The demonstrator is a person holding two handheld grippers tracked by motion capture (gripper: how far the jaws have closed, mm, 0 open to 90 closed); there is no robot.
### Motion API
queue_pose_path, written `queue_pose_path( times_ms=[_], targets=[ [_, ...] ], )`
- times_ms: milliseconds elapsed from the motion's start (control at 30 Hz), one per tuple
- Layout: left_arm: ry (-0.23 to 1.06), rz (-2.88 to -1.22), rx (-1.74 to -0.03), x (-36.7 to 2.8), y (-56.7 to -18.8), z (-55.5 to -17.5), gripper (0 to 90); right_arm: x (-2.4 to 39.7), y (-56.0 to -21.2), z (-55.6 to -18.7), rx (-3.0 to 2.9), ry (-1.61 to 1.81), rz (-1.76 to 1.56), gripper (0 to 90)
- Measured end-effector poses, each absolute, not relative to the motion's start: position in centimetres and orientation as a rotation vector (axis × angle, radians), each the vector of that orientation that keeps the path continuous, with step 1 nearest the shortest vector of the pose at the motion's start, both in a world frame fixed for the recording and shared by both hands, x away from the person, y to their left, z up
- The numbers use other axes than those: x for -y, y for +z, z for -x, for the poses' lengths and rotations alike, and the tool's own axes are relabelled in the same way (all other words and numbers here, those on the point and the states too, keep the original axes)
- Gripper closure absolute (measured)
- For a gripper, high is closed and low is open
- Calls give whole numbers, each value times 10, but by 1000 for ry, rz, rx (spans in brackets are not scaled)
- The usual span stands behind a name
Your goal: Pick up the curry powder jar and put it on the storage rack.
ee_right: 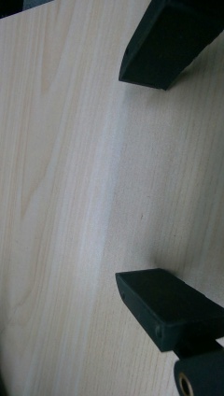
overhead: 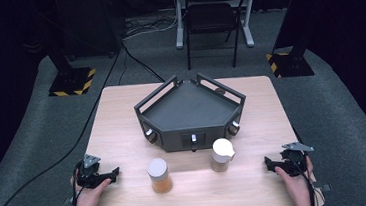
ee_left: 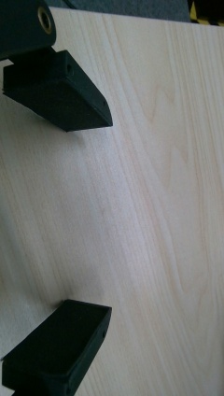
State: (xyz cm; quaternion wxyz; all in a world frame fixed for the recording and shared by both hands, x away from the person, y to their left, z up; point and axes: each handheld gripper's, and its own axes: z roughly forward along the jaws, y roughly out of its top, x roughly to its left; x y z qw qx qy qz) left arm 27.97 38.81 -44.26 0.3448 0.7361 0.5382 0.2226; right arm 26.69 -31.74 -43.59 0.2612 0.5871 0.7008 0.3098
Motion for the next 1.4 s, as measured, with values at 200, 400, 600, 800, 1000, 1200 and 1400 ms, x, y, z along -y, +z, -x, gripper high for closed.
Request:
queue_pose_path(
  times_ms=[200,400,600,800,1000,1200,1400],
  targets=[
    [507,-1844,-1346,-400,-443,-277,87,318,-436,-267,-1899,839,-1588,38],
    [449,-1778,-1296,-410,-440,-273,86,318,-436,-267,-1899,839,-1588,38],
    [442,-1774,-1222,-408,-433,-269,87,318,-436,-267,-1899,839,-1588,38],
    [456,-1773,-1147,-404,-427,-264,87,318,-436,-267,-1900,839,-1588,38],
    [487,-1766,-1119,-395,-416,-256,96,318,-436,-267,-1899,839,-1588,38],
    [494,-1765,-1061,-390,-408,-250,96,318,-436,-267,-1899,839,-1588,38],
    [514,-1753,-1010,-386,-403,-243,96,318,-436,-267,-1899,839,-1588,38]
  ],
)
